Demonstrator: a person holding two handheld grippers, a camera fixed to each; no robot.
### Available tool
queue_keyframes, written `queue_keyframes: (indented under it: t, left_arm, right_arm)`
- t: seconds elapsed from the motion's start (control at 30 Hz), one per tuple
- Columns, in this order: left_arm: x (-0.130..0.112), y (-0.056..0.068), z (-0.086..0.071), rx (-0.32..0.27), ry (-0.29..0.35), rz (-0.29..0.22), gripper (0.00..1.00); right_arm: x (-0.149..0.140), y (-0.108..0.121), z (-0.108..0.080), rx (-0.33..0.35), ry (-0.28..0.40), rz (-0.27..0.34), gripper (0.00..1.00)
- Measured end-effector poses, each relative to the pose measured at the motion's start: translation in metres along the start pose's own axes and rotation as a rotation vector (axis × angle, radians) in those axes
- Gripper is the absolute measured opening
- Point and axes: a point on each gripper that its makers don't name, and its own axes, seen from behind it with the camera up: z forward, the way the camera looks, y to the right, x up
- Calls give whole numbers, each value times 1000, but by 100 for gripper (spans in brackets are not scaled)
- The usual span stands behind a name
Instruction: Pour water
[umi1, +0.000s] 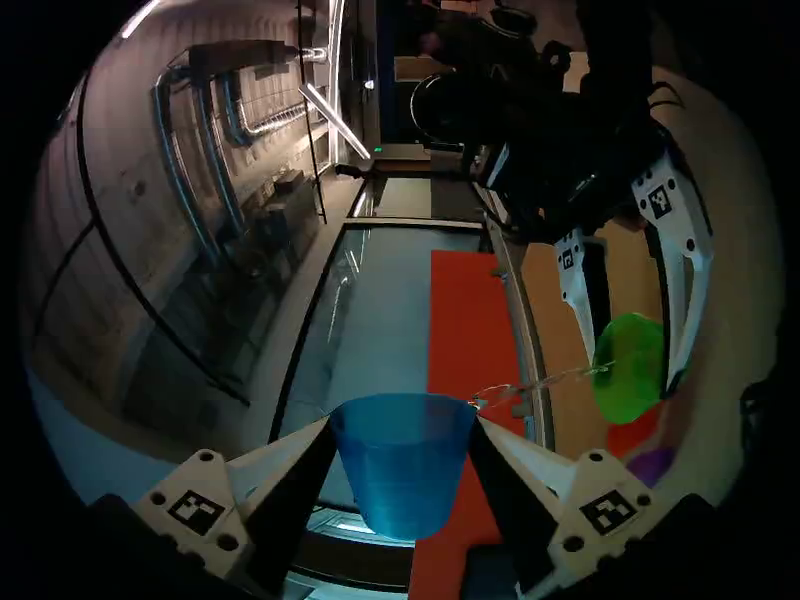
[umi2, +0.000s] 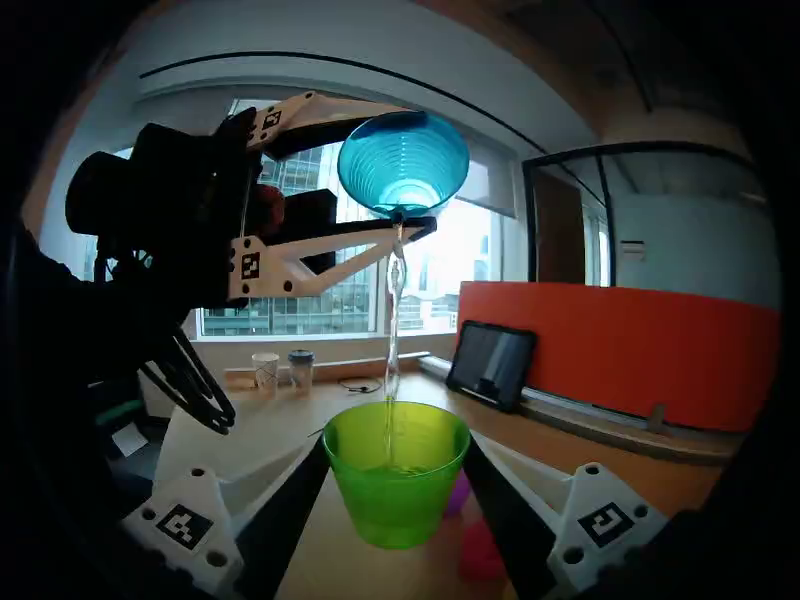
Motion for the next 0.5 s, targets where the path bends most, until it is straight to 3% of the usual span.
queue_keyframes:
  t: [0.5]
  left_arm:
    - [10,-2,-2,-1,4,114,88]
  right_arm:
    - [2,0,0,-3,7,-1,91]
